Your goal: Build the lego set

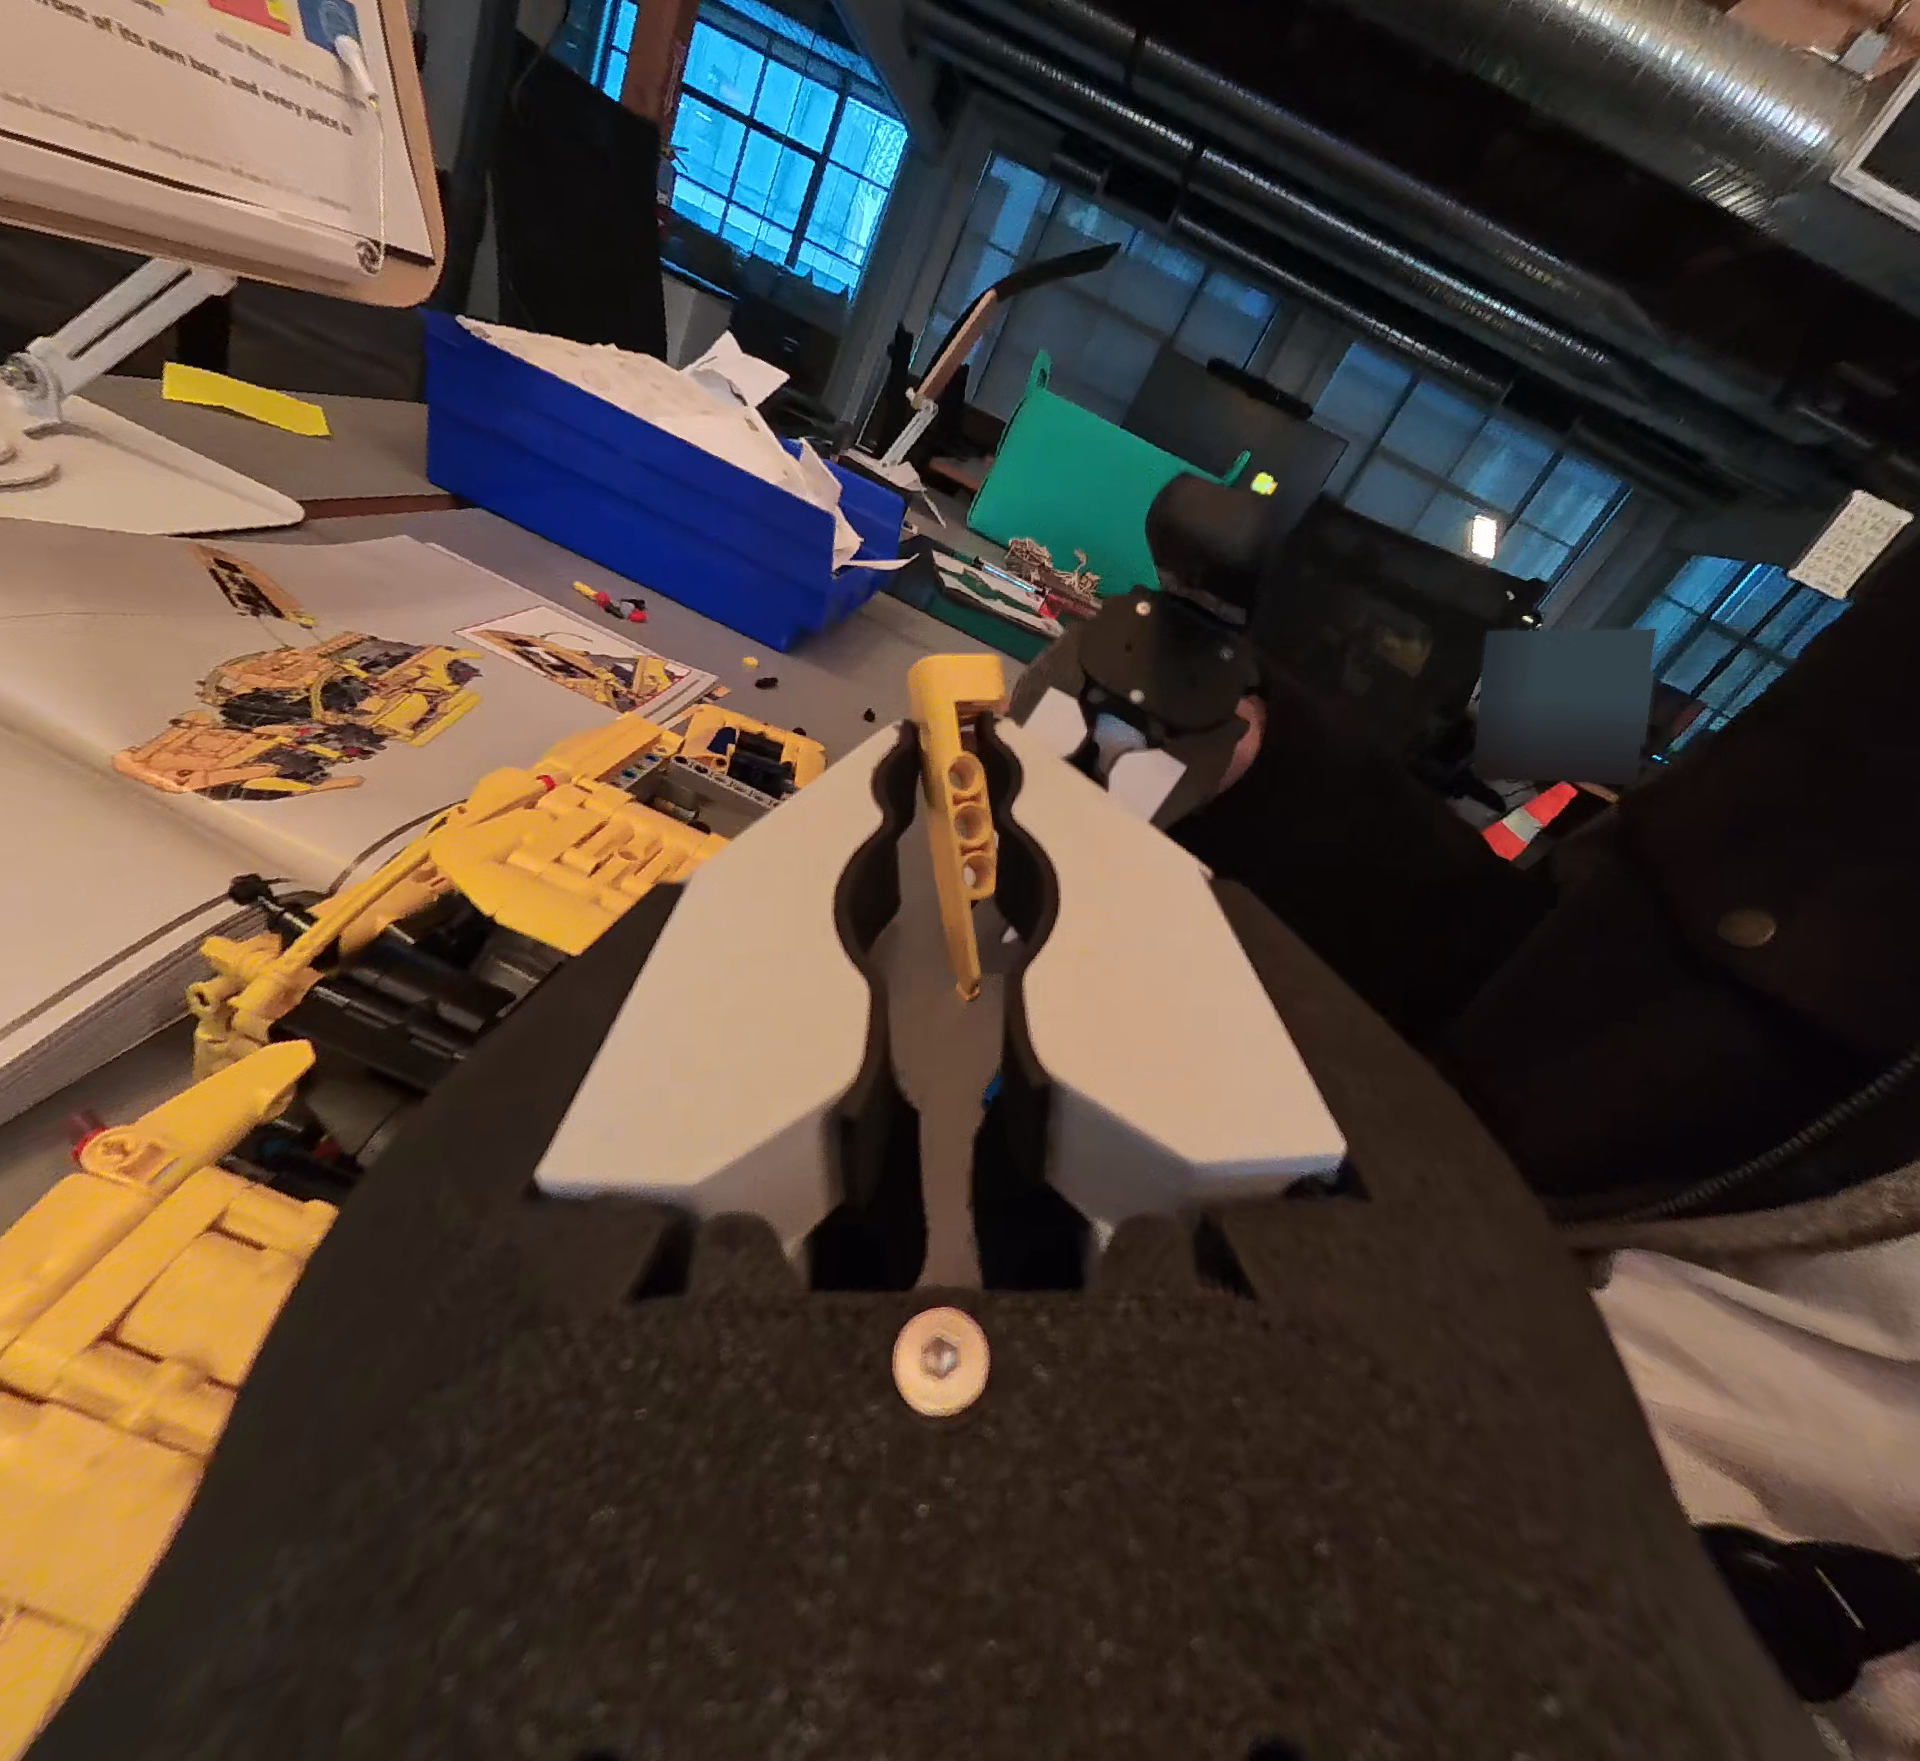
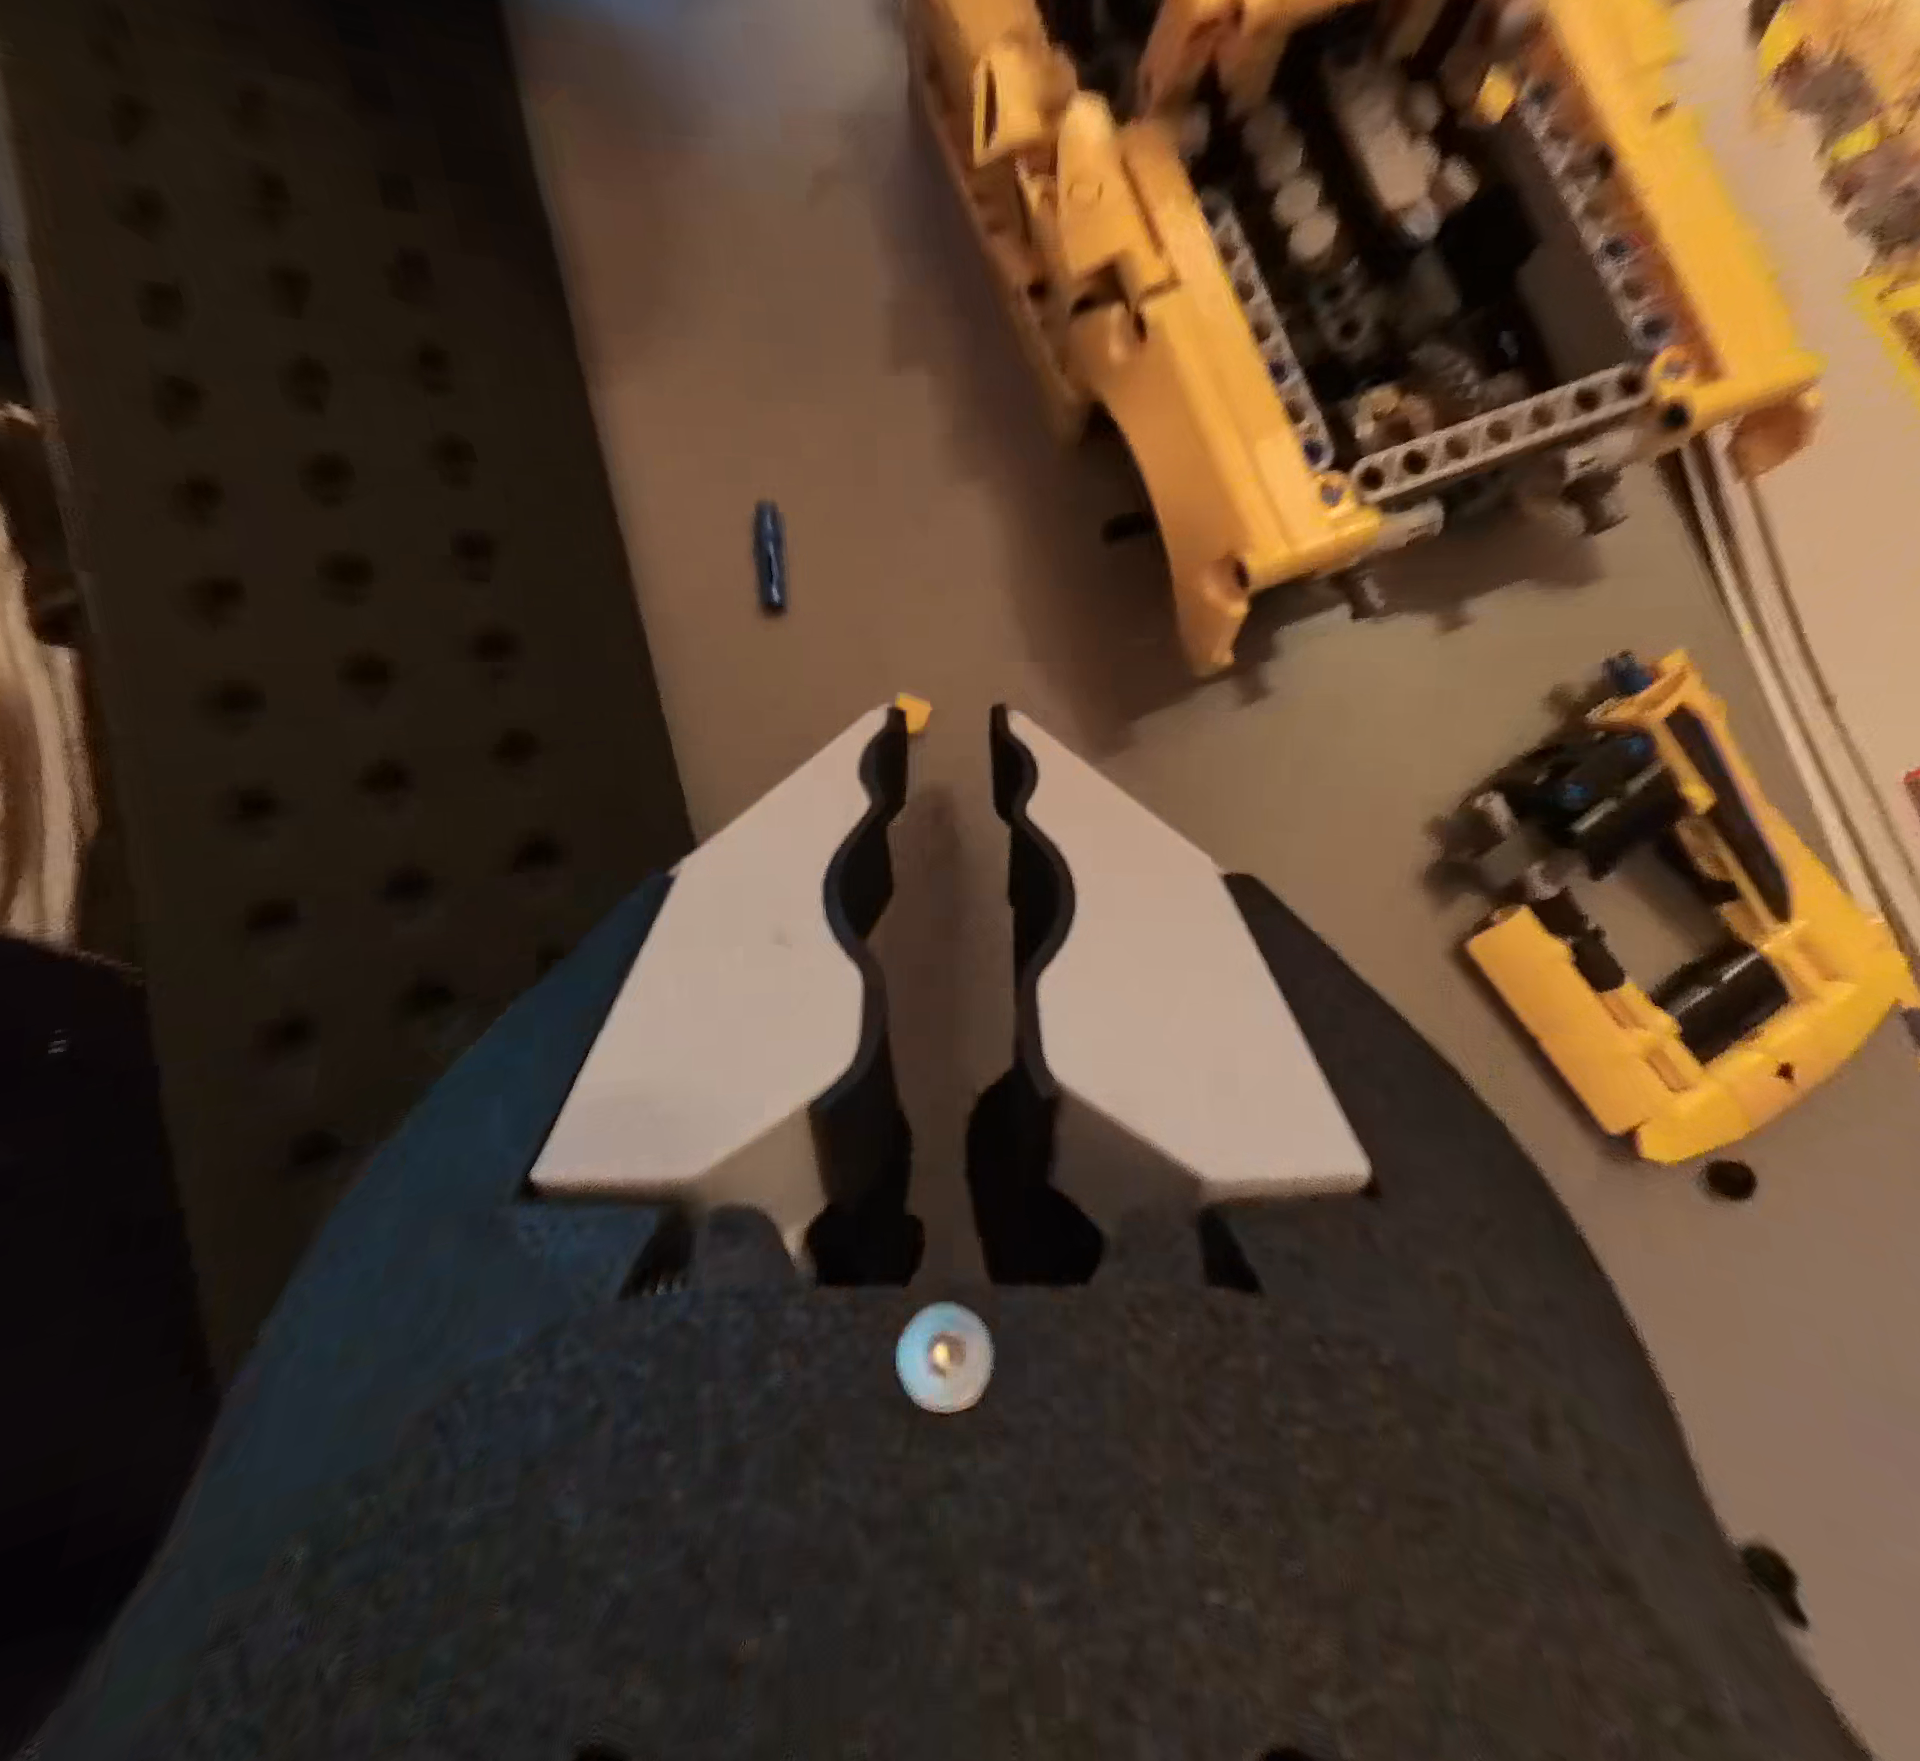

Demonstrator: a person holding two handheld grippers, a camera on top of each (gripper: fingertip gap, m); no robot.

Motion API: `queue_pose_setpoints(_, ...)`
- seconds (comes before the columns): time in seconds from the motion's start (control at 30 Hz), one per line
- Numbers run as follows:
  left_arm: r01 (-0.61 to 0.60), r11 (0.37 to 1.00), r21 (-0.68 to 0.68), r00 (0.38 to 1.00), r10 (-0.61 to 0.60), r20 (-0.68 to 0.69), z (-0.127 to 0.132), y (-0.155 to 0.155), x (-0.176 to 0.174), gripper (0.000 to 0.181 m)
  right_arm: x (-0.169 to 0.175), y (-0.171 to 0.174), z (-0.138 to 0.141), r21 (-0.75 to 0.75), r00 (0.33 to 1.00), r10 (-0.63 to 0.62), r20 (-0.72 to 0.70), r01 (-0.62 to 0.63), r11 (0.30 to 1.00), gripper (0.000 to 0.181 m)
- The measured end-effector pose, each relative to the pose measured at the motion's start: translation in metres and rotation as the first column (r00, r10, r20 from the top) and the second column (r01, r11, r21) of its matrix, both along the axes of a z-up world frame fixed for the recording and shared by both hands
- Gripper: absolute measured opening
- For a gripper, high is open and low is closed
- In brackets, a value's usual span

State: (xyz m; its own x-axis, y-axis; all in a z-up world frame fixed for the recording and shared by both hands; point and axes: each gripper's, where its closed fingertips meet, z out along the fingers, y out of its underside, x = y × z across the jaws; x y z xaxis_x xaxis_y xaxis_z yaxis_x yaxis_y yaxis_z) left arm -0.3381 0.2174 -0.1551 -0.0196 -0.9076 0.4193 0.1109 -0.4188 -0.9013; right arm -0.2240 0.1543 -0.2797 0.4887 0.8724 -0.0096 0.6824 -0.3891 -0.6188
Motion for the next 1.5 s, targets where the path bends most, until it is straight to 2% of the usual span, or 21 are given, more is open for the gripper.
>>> queue_pose_setpoints(0.17,-0.004,0.999,-0.033,0.999,0.005,0.038,0.004,0.004,-0.004,0.010,-0.007,-0.002,-0.014,0.012,0.996,-0.087,0.003,0.087,0.996,0.017)
queue_pose_setpoints(0.43,-0.002,0.999,-0.032,0.999,0.004,0.038,0.004,0.003,-0.003,0.010,-0.007,-0.004,-0.014,0.008,0.994,-0.101,-0.038,0.102,0.995,0.014)
queue_pose_setpoints(0.57,-0.003,0.999,-0.033,0.999,0.004,0.036,0.004,0.003,-0.003,0.010,-0.008,-0.006,-0.024,-0.012,0.996,-0.090,0.001,0.090,0.996,0.015)
queue_pose_setpoints(0.8,0.005,1.000,-0.026,1.000,-0.005,0.024,0.003,0.001,-0.001,0.010,-0.007,-0.003,-0.024,0.021,0.996,-0.094,0.011,0.094,0.995,0.008)
queue_pose_setpoints(1.2,0.044,0.999,-0.018,0.999,-0.044,0.005,0.000,-0.007,0.003,0.011,-0.010,-0.004,-0.024,0.030,0.998,-0.069,0.000,0.069,0.997,0.013)
queue_pose_setpoints(1.5,0.063,0.998,-0.021,0.998,-0.063,0.004,-0.001,-0.010,0.004,0.011,-0.011,0.001,-0.024,0.076,0.998,-0.055,0.043,0.051,0.996,0.008)
